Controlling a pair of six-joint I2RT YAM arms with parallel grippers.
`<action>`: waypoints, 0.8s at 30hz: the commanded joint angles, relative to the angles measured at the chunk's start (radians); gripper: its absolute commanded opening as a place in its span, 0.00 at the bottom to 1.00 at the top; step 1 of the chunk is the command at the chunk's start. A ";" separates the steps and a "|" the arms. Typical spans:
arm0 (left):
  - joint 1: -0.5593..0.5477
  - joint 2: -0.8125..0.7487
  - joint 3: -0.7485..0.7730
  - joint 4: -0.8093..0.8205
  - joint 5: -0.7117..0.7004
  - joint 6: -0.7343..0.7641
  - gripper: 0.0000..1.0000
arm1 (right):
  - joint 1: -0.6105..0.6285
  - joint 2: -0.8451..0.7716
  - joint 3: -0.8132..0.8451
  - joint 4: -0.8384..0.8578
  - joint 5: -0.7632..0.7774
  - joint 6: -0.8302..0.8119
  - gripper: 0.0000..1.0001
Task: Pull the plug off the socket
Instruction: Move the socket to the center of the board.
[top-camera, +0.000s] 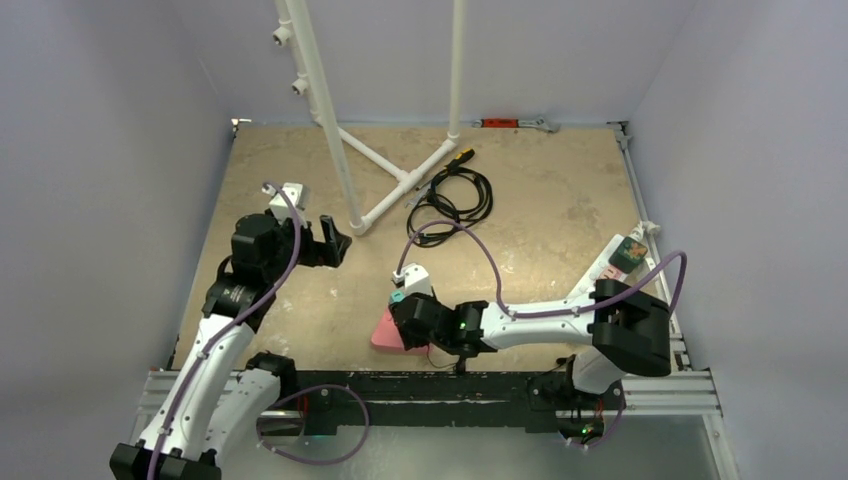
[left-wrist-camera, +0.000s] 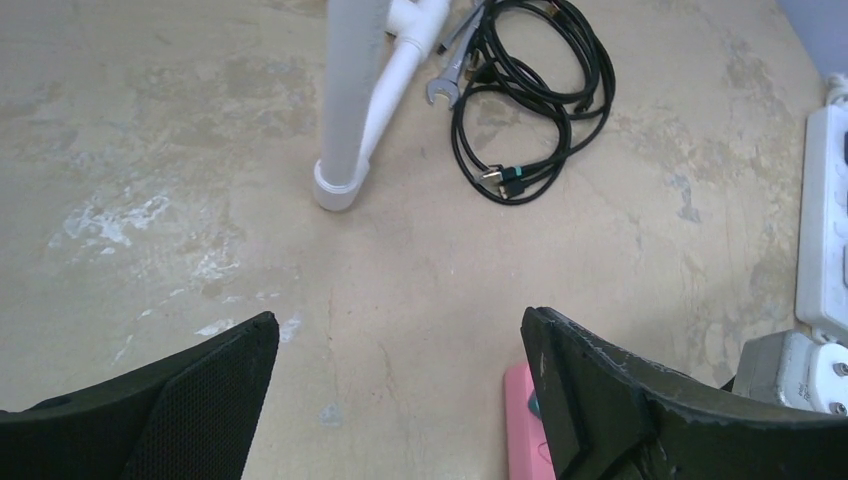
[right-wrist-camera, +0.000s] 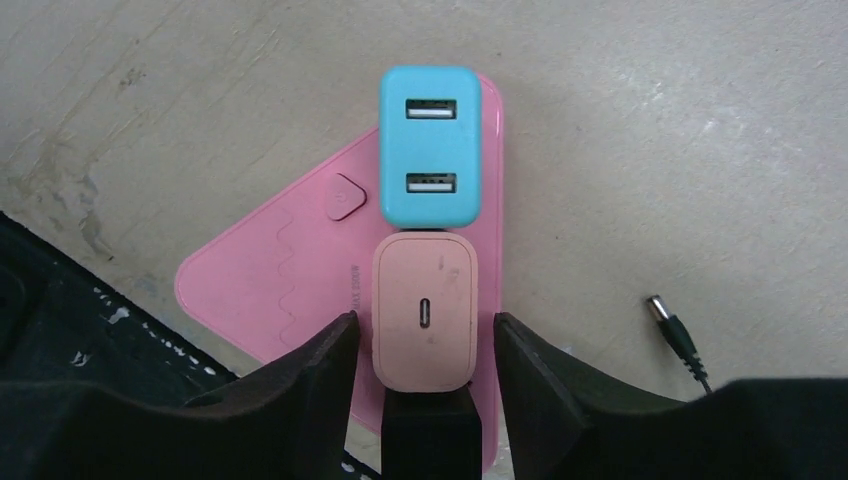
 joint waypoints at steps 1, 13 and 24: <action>-0.064 0.027 -0.004 0.020 0.008 0.034 0.91 | 0.021 0.006 0.049 -0.006 0.028 0.006 0.59; -0.163 0.059 -0.048 0.020 0.015 -0.107 0.85 | 0.021 -0.192 -0.079 0.004 -0.022 0.054 0.72; -0.274 0.189 -0.052 -0.002 -0.017 -0.151 0.85 | 0.065 -0.187 -0.102 0.061 -0.021 0.057 0.59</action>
